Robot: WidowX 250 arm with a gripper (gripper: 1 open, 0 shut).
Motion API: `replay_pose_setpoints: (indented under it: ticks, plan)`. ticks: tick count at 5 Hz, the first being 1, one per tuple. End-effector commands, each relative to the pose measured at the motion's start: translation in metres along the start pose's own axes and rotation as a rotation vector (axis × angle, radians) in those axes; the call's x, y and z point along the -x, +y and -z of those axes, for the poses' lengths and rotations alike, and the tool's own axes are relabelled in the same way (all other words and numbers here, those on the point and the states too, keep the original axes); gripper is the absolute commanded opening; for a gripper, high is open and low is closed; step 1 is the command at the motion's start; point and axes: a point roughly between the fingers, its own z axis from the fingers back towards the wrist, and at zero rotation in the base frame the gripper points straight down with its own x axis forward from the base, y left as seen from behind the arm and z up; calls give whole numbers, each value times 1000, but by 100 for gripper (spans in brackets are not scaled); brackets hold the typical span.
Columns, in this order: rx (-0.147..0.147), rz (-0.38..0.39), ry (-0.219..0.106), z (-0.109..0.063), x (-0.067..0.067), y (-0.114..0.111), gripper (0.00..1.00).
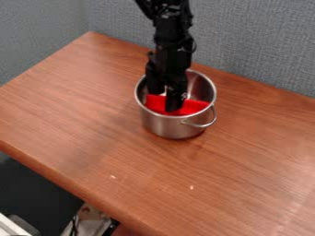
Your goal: Put the red object in the metal pot
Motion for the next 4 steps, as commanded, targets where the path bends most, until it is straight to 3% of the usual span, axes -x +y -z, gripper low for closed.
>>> replay_pose_setpoints:
  ticks: [1, 3, 4]
  plan:
    - [-14, -52, 53, 16, -2, -8, 0]
    - [-41, -148, 122, 17, -3, -21, 0]
    - [-72, -166, 135, 9, 0, -29, 0]
